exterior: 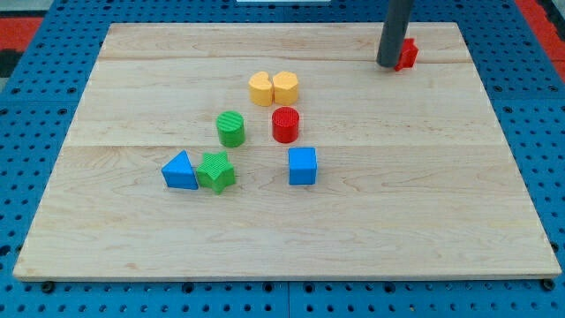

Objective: Push the red circle into the green circle

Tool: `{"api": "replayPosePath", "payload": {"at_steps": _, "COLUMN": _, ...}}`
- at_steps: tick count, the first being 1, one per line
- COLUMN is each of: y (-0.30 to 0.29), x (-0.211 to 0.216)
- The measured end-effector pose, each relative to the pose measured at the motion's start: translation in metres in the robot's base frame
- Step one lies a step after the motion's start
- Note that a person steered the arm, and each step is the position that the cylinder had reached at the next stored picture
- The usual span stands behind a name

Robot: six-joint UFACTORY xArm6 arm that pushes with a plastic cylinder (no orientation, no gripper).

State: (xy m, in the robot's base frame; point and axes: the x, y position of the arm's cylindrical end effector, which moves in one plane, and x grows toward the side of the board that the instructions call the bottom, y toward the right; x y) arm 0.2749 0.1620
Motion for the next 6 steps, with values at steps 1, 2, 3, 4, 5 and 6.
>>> {"api": "replayPosePath", "payload": {"at_steps": 1, "y": 0.012, "x": 0.013}}
{"api": "replayPosePath", "payload": {"at_steps": 2, "y": 0.016, "x": 0.058}}
{"api": "replayPosePath", "payload": {"at_steps": 3, "y": -0.03, "x": 0.116}}
{"api": "replayPosePath", "payload": {"at_steps": 4, "y": -0.111, "x": 0.135}}
{"api": "replayPosePath", "payload": {"at_steps": 5, "y": -0.184, "x": 0.115}}
{"api": "replayPosePath", "payload": {"at_steps": 6, "y": -0.233, "x": 0.098}}
